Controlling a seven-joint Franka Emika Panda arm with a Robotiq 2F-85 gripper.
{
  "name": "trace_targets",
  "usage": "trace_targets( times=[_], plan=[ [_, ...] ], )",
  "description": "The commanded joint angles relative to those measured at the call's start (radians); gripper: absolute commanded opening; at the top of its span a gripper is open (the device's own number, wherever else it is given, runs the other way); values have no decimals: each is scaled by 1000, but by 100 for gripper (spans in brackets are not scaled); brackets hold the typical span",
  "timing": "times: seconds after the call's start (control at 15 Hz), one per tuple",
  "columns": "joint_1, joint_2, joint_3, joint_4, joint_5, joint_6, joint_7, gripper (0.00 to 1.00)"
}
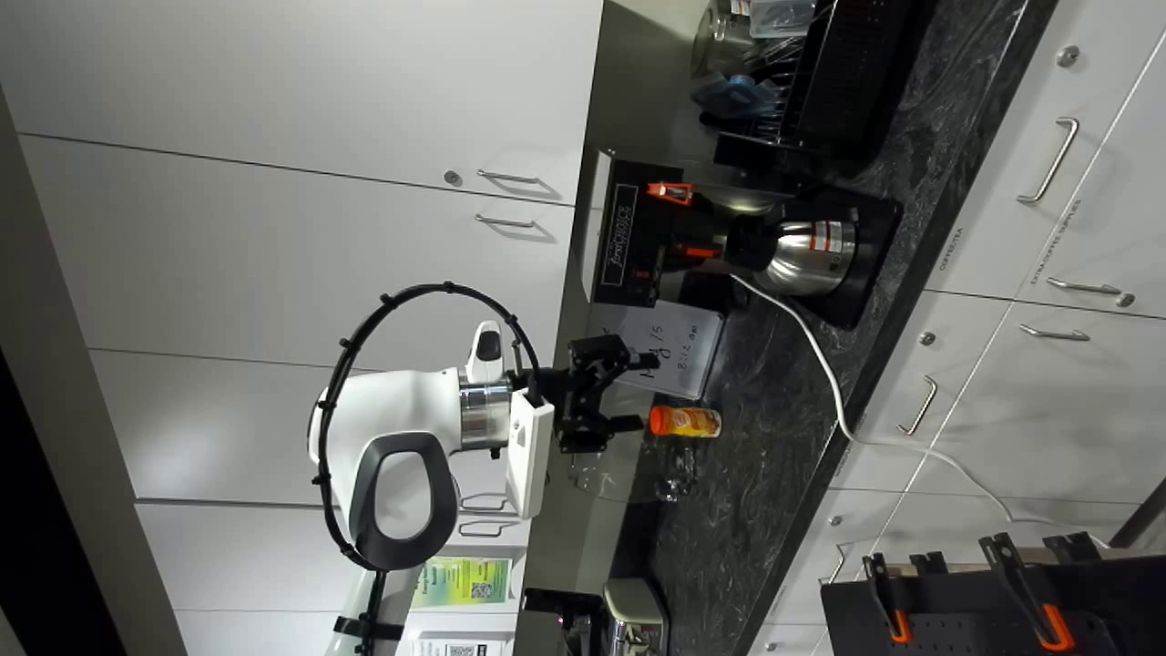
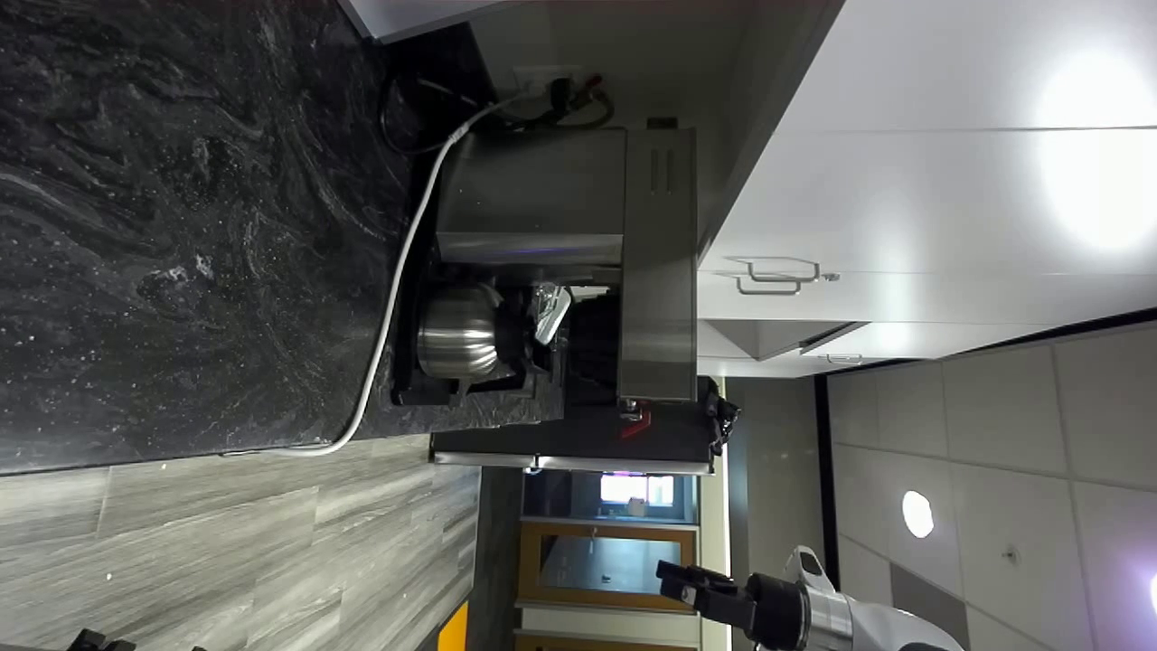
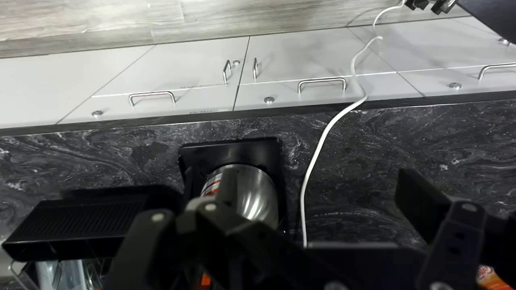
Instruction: Turn on the coffeemaker
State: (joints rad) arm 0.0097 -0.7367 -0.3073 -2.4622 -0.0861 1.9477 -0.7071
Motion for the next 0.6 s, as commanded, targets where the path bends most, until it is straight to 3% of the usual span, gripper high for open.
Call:
trace_targets(
  times=[0.0,0.13,0.53],
  plan=[
    [-9,3,8,3,5,-1,-6,100],
    [-9,3,8,4,3,-1,-6,100],
    [2,83,-1,12,-26,188,-46,100]
  ],
)
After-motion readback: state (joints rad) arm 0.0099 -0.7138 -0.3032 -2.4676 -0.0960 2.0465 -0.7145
